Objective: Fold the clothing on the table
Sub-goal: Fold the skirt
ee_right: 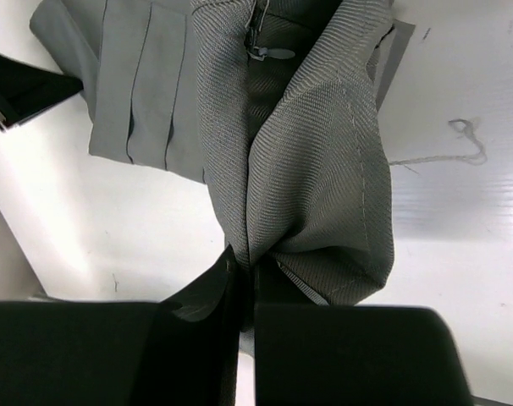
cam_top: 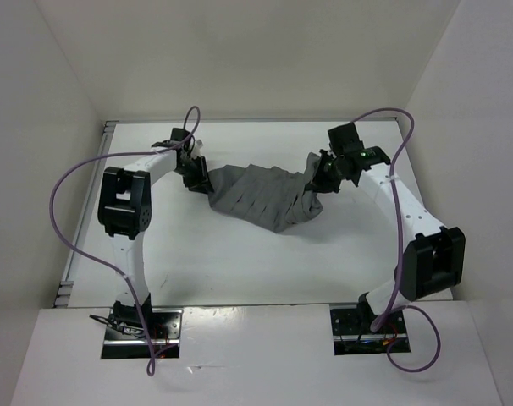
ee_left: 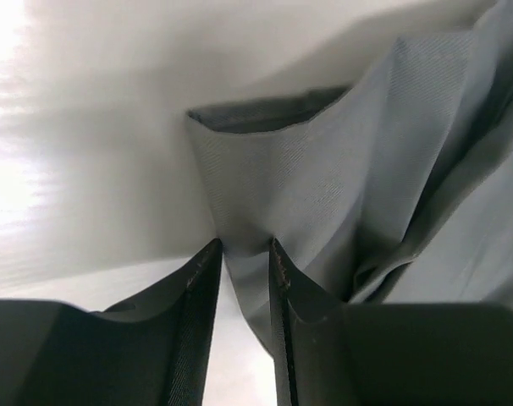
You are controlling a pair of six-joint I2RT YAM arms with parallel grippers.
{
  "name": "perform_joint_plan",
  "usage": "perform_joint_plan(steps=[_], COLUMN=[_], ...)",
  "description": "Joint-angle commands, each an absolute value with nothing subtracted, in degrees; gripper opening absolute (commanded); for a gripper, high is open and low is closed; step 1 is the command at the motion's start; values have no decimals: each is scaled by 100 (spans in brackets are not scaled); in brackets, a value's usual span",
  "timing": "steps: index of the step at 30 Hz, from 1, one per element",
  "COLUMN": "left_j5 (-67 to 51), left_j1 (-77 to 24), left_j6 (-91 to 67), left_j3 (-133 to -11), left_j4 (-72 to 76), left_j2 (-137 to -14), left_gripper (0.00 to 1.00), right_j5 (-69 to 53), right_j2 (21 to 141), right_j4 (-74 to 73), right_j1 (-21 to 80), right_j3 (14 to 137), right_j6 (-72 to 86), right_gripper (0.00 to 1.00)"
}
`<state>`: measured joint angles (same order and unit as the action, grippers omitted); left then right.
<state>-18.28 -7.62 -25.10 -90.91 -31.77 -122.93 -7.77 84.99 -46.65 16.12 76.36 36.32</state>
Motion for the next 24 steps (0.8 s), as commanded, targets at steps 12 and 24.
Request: perform_joint_plan(steps=[12,24], left_j5=[-2312,-2435], left_j1=[-1230,-1230], left_j6=[-2742,-2795], left_j3=[-9168,-8596], left_j4=[-2707,-2522], left_j2=[-12656,-12190], left_gripper=[35,35], right_j5=[-1907,-2548], right_j2=[10097,11943], right_j4=[-3894,-3771], right_j1=[2109,2681], right_j3=[9122,10976], right_j6=[3506,3612], right_gripper=[0,0])
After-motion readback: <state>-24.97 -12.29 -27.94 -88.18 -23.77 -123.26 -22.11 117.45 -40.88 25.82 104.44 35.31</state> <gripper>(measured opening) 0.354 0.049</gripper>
